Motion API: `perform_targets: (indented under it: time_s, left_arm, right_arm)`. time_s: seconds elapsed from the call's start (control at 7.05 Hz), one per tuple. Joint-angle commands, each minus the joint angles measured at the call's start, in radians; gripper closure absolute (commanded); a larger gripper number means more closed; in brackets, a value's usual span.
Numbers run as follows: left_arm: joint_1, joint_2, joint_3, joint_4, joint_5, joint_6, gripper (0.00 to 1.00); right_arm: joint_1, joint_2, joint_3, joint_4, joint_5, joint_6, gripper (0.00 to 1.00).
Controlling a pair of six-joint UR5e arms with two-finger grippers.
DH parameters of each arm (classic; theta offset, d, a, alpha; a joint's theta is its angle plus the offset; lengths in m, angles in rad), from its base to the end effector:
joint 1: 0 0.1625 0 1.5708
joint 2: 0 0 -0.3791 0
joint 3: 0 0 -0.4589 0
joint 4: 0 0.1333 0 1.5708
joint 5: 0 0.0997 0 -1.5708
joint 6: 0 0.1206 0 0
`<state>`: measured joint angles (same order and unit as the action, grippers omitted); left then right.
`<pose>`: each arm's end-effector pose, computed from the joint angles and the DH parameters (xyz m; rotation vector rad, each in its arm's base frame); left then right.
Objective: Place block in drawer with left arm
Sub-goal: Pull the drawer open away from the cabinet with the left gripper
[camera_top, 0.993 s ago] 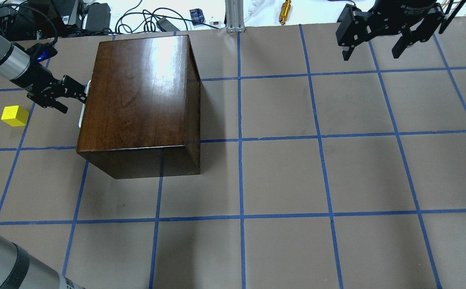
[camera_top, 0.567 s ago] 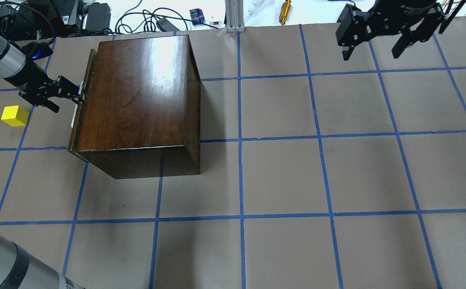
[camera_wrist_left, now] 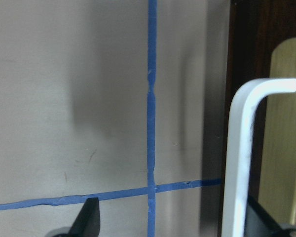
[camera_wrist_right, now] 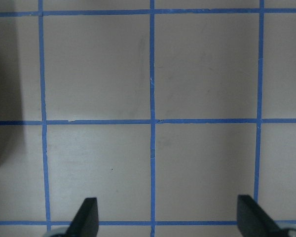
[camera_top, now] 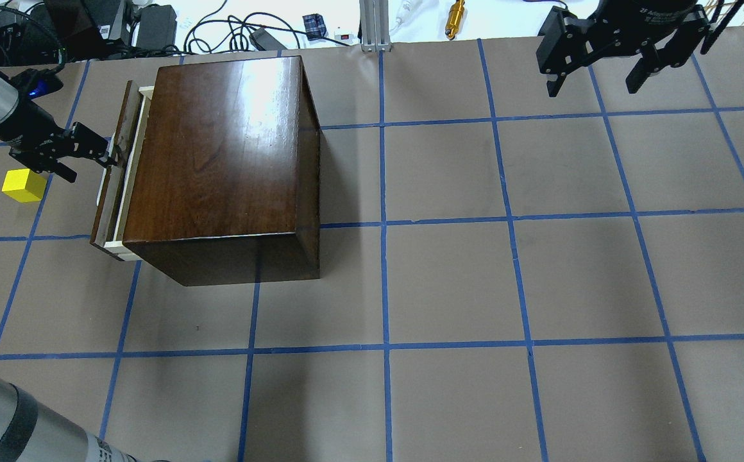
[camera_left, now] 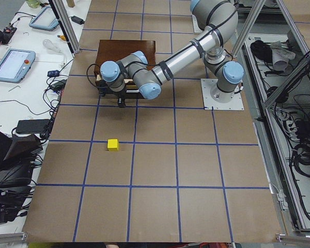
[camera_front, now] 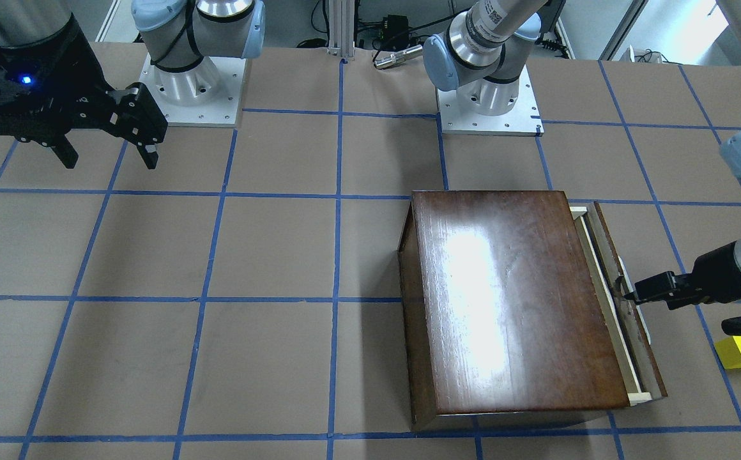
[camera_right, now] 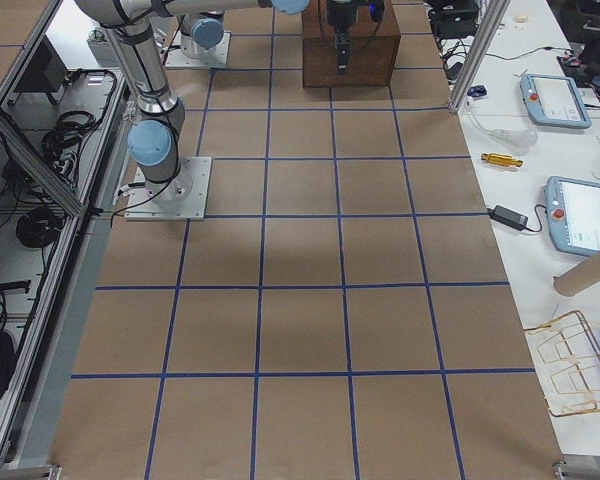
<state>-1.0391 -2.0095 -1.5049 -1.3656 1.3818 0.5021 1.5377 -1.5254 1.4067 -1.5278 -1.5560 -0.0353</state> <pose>0.2037 -0.6539 0.2051 0.0659 -2.8934 -0.0758 0.1158 -0.5856 0.4829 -0.0043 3.1271 -0.1191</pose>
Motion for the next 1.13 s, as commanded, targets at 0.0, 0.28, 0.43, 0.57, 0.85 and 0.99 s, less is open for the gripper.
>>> perform_targets:
  time_s: [0.0,0.28,0.43,0.57,0.85,0.99]
  left_arm:
    - [0.039,0.0,0.0,-0.003,-0.001,0.001,0.0]
    - [0.053,0.0,0.002,-0.004,-0.001,0.004,0.0]
    - [0.069,0.0,0.002,-0.006,-0.001,0.006,0.0]
    - [0.079,0.0,0.005,-0.009,-0.001,0.007,0.0]
    - [0.083,0.0,0.017,-0.018,0.0,0.012,0.0]
    - [0.083,0.0,0.017,-0.018,-0.001,0.01,0.0]
  right_arm:
    - [0.001,0.001,0.0,0.0,-0.001,0.0,0.0]
    - [0.001,0.001,0.0,0.0,-0.001,0.0,0.0]
    - [0.001,0.001,0.0,0.0,0.001,0.0,0.0]
    - [-0.001,0.001,0.0,0.0,0.001,0.0,0.0]
    - [-0.001,0.001,0.0,0.0,0.001,0.0,0.0]
    - [0.001,-0.001,0.0,0.0,0.001,0.0,0.0]
